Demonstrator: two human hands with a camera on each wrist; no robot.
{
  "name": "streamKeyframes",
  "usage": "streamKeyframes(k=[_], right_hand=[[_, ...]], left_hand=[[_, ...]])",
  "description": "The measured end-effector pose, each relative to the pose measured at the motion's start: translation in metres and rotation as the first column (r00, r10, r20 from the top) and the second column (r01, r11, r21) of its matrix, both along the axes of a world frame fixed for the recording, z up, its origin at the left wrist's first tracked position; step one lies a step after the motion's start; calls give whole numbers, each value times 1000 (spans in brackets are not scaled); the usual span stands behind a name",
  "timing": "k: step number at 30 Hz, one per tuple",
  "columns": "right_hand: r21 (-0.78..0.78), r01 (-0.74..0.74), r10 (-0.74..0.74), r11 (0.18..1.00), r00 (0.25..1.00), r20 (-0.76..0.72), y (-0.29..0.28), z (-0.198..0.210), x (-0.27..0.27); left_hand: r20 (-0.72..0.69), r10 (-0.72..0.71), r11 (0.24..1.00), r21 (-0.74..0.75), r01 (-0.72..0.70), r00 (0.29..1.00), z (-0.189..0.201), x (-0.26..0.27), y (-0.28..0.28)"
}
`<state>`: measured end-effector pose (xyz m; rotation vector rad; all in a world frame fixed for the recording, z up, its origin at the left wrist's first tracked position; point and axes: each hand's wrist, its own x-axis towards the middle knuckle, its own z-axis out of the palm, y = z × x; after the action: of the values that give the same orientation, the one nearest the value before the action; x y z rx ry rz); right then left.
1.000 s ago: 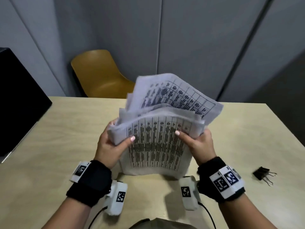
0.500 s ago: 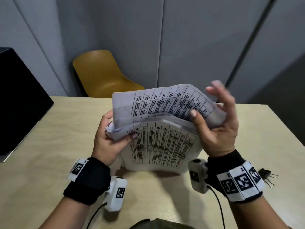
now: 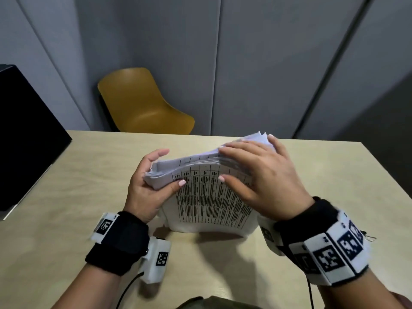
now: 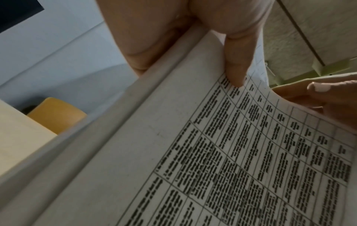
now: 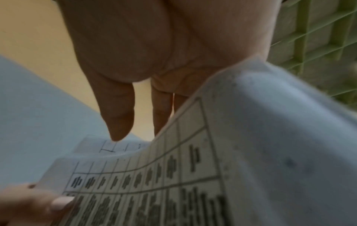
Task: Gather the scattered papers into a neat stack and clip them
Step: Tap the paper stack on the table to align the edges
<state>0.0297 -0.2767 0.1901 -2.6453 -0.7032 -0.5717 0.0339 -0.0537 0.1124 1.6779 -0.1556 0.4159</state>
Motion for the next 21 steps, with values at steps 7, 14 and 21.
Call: streamKeyframes(k=[7, 14, 21], right_hand=[[312, -24, 99, 950, 969, -225, -29, -14, 27], [871, 152, 392, 467, 848, -358, -40, -80, 41], [886, 50, 134, 461, 983, -124, -10, -71, 19]], left_hand=[[-56, -32, 999, -20, 31, 998, -6, 2, 7], [-73, -125, 990, -73, 119, 989, -4, 4, 8], [61, 136, 990, -43, -134, 989, 5, -2, -22]])
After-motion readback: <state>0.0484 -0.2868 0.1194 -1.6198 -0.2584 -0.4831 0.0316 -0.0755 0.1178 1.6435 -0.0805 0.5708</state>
